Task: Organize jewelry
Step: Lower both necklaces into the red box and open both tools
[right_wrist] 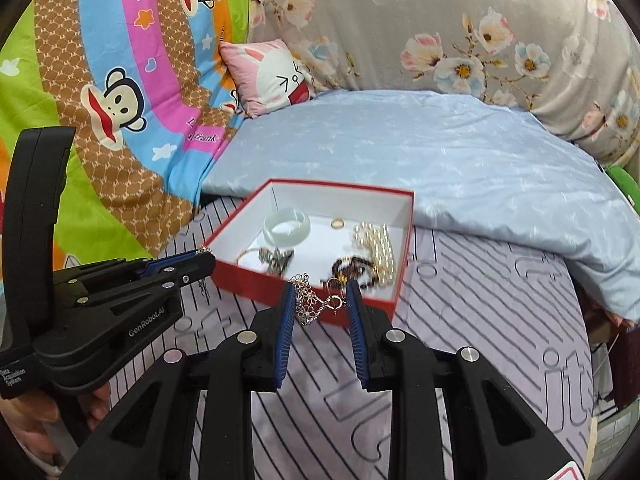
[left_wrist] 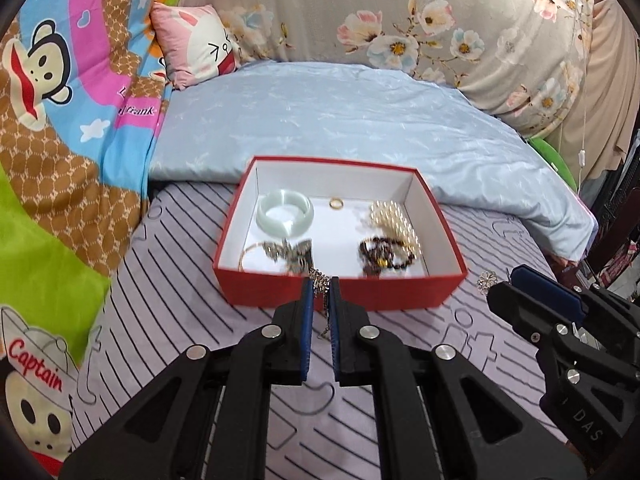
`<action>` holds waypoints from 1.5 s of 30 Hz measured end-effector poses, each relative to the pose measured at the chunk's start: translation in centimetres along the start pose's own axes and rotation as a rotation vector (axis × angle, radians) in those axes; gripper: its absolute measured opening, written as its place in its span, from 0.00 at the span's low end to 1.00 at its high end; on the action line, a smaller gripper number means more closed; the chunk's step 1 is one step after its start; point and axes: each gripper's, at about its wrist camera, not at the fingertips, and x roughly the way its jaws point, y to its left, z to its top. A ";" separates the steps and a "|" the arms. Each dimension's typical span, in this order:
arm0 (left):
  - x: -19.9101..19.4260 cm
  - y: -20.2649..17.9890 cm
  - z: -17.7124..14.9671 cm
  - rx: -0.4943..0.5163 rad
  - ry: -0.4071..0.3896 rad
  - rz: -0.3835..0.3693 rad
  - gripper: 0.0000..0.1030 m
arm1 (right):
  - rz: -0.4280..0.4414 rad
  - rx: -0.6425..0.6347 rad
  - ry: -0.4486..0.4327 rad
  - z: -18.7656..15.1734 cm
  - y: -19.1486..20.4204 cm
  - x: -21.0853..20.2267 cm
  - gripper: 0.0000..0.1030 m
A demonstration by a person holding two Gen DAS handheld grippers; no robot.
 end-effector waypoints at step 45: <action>11.0 2.6 6.1 -0.033 0.026 0.088 0.38 | -0.067 0.041 0.040 4.8 -2.1 11.7 0.50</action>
